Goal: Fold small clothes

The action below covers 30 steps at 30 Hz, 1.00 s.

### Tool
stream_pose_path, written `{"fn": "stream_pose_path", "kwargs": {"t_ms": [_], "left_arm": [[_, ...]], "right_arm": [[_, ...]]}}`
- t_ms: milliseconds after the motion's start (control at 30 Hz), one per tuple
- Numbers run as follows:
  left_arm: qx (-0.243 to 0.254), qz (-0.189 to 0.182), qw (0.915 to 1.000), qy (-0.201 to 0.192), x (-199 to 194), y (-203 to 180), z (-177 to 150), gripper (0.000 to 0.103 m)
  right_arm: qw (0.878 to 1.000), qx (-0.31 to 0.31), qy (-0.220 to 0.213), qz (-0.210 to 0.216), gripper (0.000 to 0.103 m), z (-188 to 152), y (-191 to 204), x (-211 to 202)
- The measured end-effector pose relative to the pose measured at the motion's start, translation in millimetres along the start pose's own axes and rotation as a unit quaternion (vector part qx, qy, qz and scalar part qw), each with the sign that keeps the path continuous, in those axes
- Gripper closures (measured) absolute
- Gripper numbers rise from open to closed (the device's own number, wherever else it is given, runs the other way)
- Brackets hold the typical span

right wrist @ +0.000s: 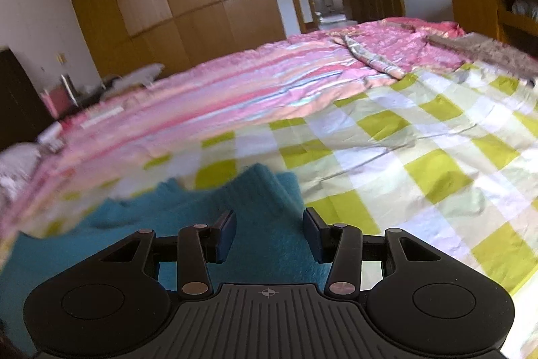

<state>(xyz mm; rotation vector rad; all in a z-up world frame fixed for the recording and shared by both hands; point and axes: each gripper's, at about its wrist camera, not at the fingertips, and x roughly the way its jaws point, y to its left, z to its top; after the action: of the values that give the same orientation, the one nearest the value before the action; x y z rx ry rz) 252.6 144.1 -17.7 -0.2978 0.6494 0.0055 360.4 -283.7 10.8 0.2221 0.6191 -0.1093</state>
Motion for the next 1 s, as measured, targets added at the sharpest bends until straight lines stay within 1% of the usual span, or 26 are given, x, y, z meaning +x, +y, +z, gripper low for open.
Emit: {"fn": "stream_pose_path", "kwargs": {"t_ms": [33,100,133,233,333,433,500,533,600,667,800,900,1000], "left_arm": [[-0.003,-0.002,1.0000,0.000,1,1,-1,0.035],[-0.006,-0.004,1.0000,0.001,2,3,-3,0.033],[-0.010,-0.001,0.9999,0.001,3,5,-4,0.030],[-0.022,-0.004,0.9997,0.009,6,11,-5,0.028],[-0.024,-0.003,0.9996,0.012,10,13,-8,0.027],[-0.015,0.004,0.9999,0.008,7,9,-8,0.027],[-0.009,0.008,0.9999,0.003,2,6,-7,0.027],[-0.006,0.010,0.9999,0.001,0,5,-7,0.028],[-0.003,0.013,0.9999,-0.003,-5,3,-7,0.028],[-0.010,0.010,0.9999,-0.002,-8,4,-6,0.028],[-0.017,0.011,0.9998,0.002,-17,1,-10,0.028],[-0.018,0.020,0.9996,0.002,-29,1,-16,0.028],[-0.040,0.030,0.9987,0.009,-37,9,-22,0.028]], "right_arm": [[1.000,-0.002,0.003,-0.010,0.070,-1,-1,3],[1.000,0.006,0.010,-0.017,0.073,-6,-6,11],[1.000,0.009,0.012,-0.021,0.073,-8,-8,13],[1.000,0.016,0.007,-0.019,0.073,-14,-13,20],[1.000,0.023,0.005,-0.020,0.069,-16,-17,24],[0.999,0.042,0.012,-0.011,0.065,-13,-23,23],[0.998,0.060,0.007,-0.005,0.065,-10,-27,13],[0.998,0.064,-0.007,-0.007,0.065,-10,-27,4],[0.998,0.047,-0.033,-0.006,0.065,-10,-23,-16],[0.999,0.025,-0.045,0.007,0.065,-12,-18,-35],[0.999,-0.001,-0.034,0.041,0.065,-18,-10,-55],[0.998,-0.001,-0.020,0.051,0.065,-27,-8,-56],[0.999,0.006,-0.004,0.045,0.065,-37,-9,-52]]}}
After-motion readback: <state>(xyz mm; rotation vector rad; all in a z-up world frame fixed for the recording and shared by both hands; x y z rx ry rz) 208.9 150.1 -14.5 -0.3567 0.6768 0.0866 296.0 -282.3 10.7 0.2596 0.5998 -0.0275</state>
